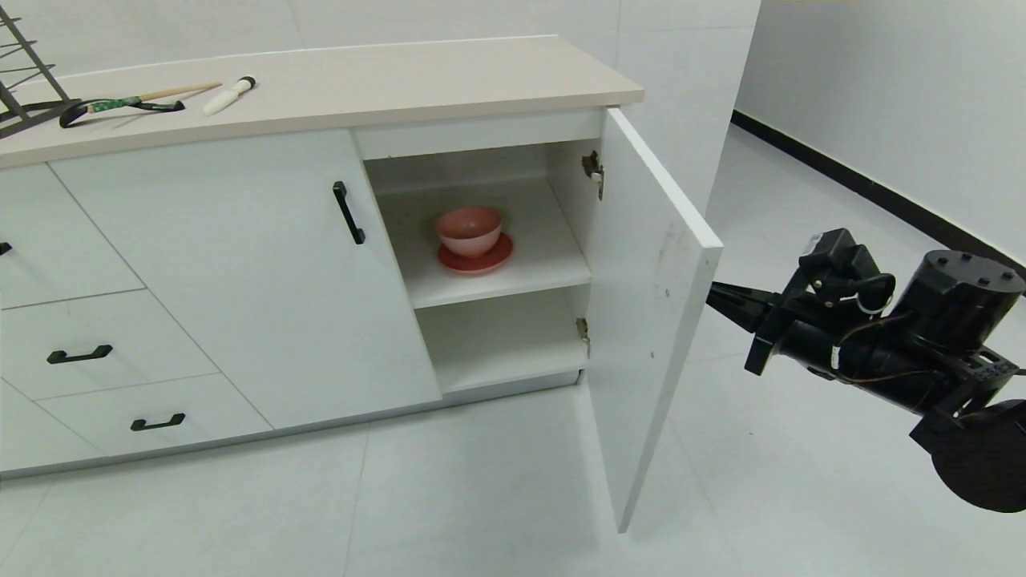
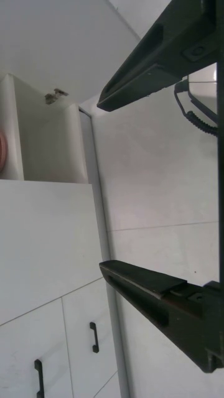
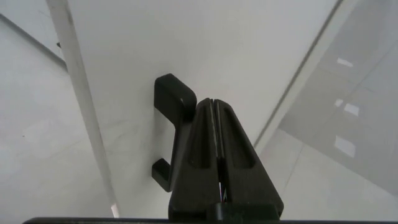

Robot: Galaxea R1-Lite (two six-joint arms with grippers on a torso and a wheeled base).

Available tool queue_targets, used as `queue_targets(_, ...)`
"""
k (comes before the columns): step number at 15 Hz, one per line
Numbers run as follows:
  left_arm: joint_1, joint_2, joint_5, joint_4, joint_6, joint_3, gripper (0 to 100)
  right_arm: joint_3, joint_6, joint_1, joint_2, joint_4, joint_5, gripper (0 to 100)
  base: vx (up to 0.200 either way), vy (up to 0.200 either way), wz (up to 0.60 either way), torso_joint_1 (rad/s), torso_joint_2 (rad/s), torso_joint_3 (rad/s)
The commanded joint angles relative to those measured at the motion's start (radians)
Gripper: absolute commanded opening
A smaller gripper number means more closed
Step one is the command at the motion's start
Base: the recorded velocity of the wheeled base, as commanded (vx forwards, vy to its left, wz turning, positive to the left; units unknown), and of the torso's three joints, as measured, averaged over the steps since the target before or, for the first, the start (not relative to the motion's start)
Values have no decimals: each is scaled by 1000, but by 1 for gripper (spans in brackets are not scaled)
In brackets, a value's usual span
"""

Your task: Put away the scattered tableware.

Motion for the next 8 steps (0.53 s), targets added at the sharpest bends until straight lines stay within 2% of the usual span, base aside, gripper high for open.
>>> queue_targets(1,0,0,0,0,-1,0,100,-32,1,34,44,0,-1,0,0,0,0,0,0,0)
queue_targets(8,0,0,0,0,-2,0,100,-118,4,120,98,0,-2,0,0,0,0,0,0,0)
